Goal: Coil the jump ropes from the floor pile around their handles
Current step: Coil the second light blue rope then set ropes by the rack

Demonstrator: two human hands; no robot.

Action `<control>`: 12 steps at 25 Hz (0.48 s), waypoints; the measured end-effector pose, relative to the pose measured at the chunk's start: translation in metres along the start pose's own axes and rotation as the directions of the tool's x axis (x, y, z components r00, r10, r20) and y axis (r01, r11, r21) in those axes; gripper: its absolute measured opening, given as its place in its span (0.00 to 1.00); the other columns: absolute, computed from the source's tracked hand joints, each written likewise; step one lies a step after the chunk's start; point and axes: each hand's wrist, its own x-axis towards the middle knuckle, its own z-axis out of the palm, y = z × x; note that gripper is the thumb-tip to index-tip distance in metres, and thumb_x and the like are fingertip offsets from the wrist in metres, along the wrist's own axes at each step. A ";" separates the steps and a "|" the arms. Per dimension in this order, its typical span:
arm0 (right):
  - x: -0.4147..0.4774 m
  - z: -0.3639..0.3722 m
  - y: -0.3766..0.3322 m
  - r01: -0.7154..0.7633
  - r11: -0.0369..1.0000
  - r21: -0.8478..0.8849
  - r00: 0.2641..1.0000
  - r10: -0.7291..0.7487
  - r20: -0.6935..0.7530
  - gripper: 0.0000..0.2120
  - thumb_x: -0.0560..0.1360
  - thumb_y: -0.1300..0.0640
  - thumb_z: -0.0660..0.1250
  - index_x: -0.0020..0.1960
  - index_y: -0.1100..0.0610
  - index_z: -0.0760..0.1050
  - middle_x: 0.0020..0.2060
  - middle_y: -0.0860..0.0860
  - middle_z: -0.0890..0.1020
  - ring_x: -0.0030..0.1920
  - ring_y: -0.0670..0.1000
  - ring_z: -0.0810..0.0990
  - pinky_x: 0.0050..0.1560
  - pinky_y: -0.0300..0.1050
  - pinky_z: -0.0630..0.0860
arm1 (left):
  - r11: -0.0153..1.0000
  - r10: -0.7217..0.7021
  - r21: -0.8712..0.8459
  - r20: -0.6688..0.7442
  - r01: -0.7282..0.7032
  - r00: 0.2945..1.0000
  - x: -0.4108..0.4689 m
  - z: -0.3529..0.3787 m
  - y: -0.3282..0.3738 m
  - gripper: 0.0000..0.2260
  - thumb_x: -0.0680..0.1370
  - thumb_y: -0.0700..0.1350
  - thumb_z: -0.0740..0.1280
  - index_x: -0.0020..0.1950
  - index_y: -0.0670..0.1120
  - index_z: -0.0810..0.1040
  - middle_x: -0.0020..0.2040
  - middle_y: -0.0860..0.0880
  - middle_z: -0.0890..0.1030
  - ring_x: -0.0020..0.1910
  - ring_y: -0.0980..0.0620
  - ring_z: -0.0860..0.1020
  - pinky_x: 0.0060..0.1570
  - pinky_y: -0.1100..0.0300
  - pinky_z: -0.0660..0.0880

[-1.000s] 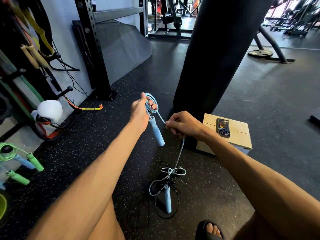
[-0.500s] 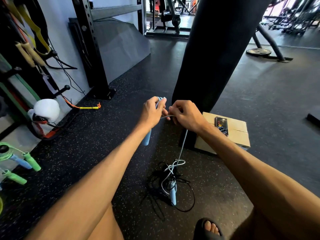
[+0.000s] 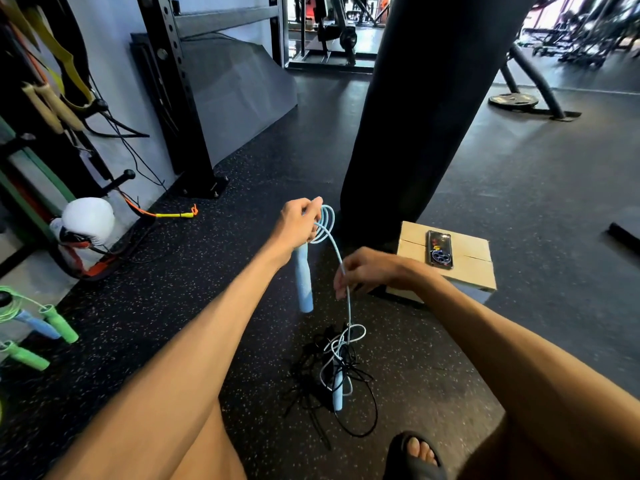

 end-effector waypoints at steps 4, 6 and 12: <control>0.011 0.016 0.018 -0.048 0.993 -0.108 0.997 0.054 0.054 0.06 0.78 0.60 0.66 0.48 0.57 0.82 0.49 0.56 0.86 0.43 0.48 0.82 0.39 0.38 0.76 | 0.984 -0.075 -0.161 -0.003 0.073 0.997 -0.002 0.000 0.004 0.17 0.82 0.48 0.61 0.34 0.44 0.69 0.20 0.55 0.65 0.19 0.57 0.63 0.26 0.60 0.62; 0.009 0.011 0.014 -0.084 0.996 0.040 0.995 0.086 -0.050 0.08 0.80 0.63 0.62 0.49 0.62 0.80 0.45 0.60 0.85 0.41 0.53 0.84 0.38 0.42 0.81 | 0.991 -0.074 -0.114 -0.046 0.069 0.996 0.003 -0.005 0.000 0.18 0.82 0.48 0.61 0.34 0.44 0.69 0.20 0.55 0.66 0.20 0.56 0.64 0.27 0.58 0.63; -0.012 -0.020 -0.019 0.304 0.763 0.570 0.835 0.074 -0.545 0.08 0.82 0.65 0.58 0.54 0.70 0.73 0.34 0.62 0.79 0.30 0.56 0.82 0.31 0.49 0.82 | 0.948 0.056 0.318 -0.108 -0.019 0.993 0.013 -0.015 -0.015 0.19 0.81 0.48 0.61 0.35 0.38 0.73 0.32 0.40 0.74 0.34 0.47 0.73 0.38 0.46 0.75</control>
